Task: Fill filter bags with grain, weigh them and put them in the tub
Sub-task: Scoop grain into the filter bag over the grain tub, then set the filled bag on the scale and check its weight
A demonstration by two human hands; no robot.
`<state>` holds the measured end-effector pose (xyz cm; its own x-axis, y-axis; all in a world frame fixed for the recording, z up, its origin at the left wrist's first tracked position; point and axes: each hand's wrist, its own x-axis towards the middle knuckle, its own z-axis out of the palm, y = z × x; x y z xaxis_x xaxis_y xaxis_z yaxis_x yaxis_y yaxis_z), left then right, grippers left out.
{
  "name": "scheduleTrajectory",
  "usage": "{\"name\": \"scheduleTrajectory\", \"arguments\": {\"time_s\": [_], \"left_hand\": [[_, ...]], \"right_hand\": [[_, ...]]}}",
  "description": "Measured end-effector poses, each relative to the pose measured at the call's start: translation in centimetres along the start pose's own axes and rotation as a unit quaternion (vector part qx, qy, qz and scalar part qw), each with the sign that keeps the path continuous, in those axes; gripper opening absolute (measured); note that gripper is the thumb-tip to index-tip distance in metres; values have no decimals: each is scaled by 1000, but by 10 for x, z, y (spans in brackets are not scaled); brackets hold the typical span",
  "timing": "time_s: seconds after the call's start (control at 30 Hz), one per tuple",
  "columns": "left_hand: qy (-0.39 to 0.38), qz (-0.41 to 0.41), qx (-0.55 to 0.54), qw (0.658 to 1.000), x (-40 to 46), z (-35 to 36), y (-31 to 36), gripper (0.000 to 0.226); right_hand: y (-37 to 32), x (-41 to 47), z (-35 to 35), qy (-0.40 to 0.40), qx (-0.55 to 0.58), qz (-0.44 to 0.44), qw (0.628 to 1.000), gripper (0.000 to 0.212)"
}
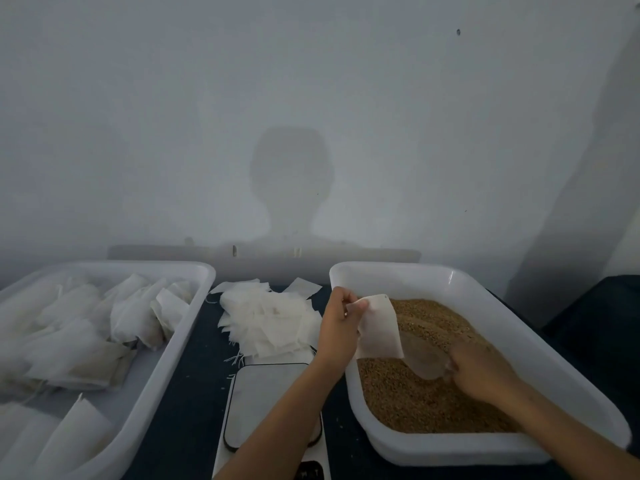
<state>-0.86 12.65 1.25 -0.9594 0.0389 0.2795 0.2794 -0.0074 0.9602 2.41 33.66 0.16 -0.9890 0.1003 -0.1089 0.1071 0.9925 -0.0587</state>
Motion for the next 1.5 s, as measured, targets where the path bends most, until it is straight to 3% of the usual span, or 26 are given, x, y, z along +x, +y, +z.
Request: {"name": "scheduleTrajectory", "arguments": {"time_s": [0.13,0.2,0.27,0.3,0.37,0.4,0.47,0.53,0.67,0.8,0.97,1.1,1.23,1.5], "left_hand": [[5,-9,-52,999,-3,-6,12,25],[13,9,-64,998,-4,-13,22,24],[17,43,-44,998,-5,-22,34,23],[18,62,-30,997,-5,-28,40,24],[21,94,-13,995,-8,-41,50,23],[23,107,-8,994,-10,-49,54,22],[28,127,9,991,-14,-65,60,21],[37,140,25,989,-19,-81,61,21],[67,133,55,987,-32,-110,51,21],[95,113,21,989,-45,-131,34,15],[93,38,11,995,-59,-149,6,34],[61,3,126,990,-65,-152,-19,13],[71,-15,175,982,-63,-147,-31,7],[63,10,235,970,-65,-141,-53,26]], "right_hand": [[-8,-4,-1,-14,-59,0,998,11],[-15,-5,-8,6,-59,-3,998,27],[-31,-5,-21,61,135,-15,989,16],[-44,-8,-30,59,302,-26,951,13],[-71,-21,-45,-9,571,-79,817,20],[-84,-28,-50,-44,632,-118,765,23],[-109,-42,-53,-63,660,-180,727,34],[-134,-49,-49,-20,644,-195,739,36],[-177,-56,-34,53,619,-174,764,4],[-207,-59,-14,111,564,-181,798,14],[-221,-56,8,182,563,-179,786,22],[-220,-49,26,187,582,-166,774,19],[-213,-37,46,199,557,-156,791,17],[-199,-25,78,220,491,-162,827,18]]}}
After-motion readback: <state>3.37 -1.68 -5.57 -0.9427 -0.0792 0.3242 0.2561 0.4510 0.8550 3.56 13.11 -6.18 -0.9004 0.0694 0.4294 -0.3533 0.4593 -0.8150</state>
